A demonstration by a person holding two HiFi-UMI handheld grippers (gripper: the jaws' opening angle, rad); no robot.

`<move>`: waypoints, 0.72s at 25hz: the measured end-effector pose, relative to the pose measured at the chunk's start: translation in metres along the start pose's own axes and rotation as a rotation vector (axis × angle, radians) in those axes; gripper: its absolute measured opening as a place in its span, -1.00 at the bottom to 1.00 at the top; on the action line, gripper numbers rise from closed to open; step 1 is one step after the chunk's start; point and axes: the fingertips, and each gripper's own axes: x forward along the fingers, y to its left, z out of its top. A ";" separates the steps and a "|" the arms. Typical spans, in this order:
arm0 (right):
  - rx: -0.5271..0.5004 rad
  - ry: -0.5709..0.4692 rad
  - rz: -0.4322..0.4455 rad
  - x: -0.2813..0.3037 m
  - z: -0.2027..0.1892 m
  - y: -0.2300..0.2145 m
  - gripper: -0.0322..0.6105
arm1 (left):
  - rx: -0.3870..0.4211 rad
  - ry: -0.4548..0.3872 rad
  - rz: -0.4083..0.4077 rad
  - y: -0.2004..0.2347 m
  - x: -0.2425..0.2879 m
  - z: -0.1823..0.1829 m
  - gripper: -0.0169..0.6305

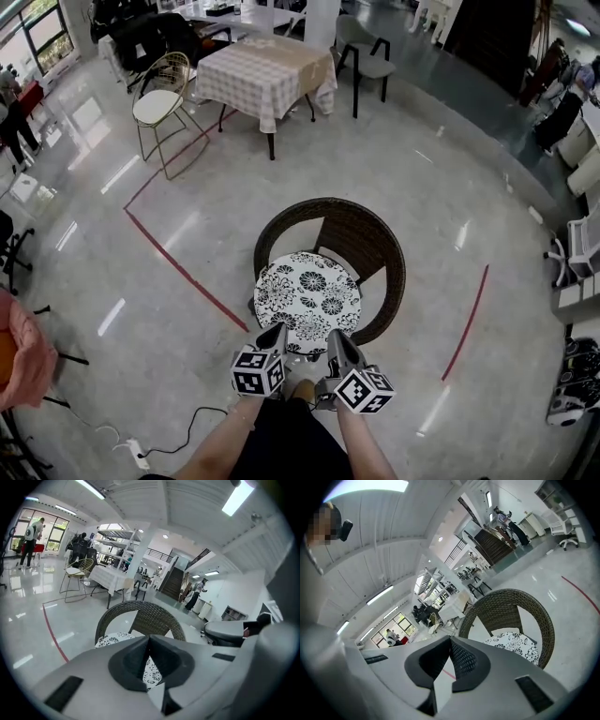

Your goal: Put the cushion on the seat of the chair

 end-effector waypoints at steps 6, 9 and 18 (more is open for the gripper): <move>-0.029 -0.061 0.067 -0.012 0.036 0.039 -0.83 | 0.038 -0.072 -0.070 -0.037 -0.025 0.045 -0.95; -0.065 -0.106 0.093 -0.018 0.052 0.055 -0.83 | 0.058 -0.101 -0.098 -0.051 -0.037 0.057 -0.95; -0.140 -0.141 0.120 -0.034 0.066 0.075 -0.82 | 0.138 -0.151 -0.182 -0.087 -0.065 0.076 -0.94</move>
